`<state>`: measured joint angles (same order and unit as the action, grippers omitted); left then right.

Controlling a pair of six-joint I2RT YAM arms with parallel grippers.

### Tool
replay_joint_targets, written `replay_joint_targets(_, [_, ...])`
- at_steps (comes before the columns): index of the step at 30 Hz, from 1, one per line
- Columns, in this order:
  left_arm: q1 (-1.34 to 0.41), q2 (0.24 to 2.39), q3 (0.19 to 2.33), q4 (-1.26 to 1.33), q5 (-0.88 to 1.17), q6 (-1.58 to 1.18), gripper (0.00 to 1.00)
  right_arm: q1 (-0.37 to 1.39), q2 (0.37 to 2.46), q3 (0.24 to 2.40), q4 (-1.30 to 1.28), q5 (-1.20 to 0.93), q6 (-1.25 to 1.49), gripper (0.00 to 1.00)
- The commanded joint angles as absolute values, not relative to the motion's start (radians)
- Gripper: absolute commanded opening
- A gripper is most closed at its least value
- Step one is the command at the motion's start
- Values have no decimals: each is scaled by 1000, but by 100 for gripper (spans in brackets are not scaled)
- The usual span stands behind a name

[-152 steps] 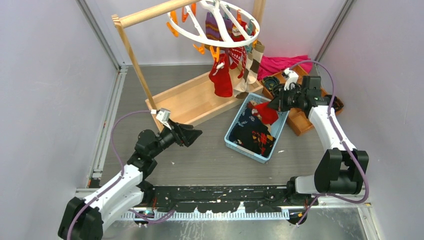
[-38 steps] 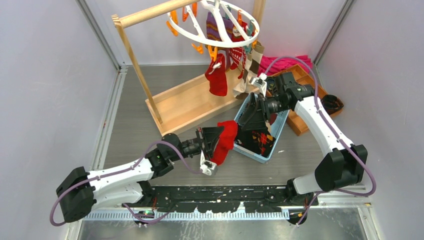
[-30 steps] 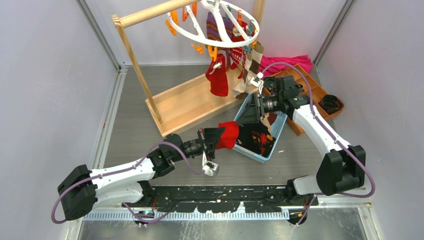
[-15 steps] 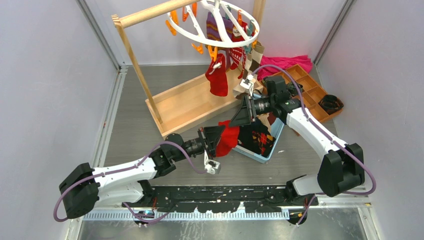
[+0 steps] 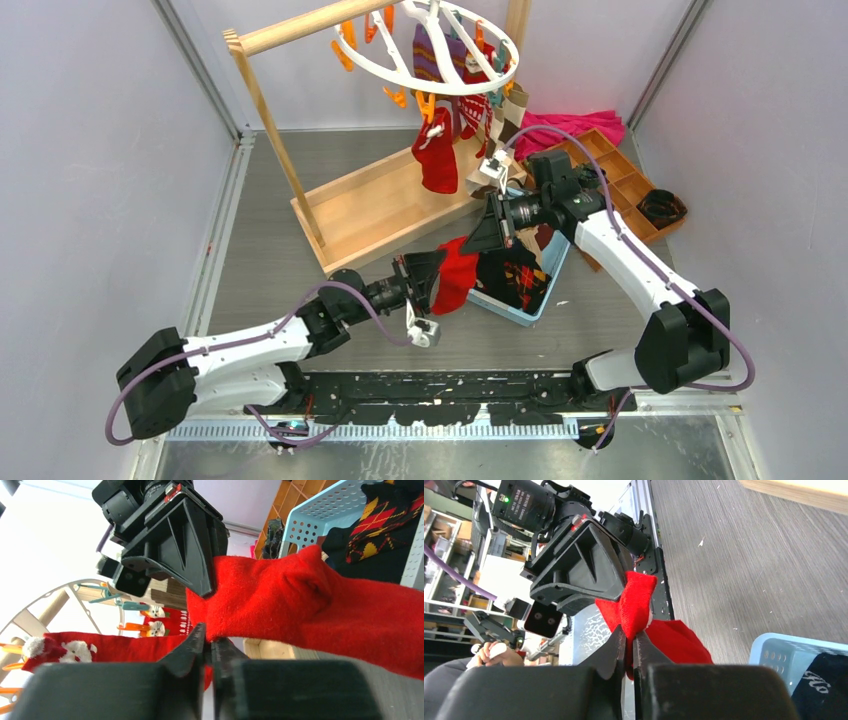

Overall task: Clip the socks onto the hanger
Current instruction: Adjust the sock.

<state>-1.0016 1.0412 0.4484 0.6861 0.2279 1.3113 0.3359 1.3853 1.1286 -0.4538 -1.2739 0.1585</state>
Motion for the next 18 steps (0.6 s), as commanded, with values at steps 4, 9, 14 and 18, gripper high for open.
replay_joint_targets(4, [-1008,936,352,762,286,978,35,333,1355,1255,-812,-1271,-272,1])
replay_joint_targets(9, [-1008,744,269,745,204,398,52,332,1341,1314,-1111,-1187,-723,1])
replay_joint_targets(14, [-1006,518,282,448,48,14,73,332,1307,1292,-1220,-1150,-1026,1])
replay_joint_targets(18, [-1005,475,296,346,33,-175,82,333,1306,1275,-1322,-1160,-1244,1])
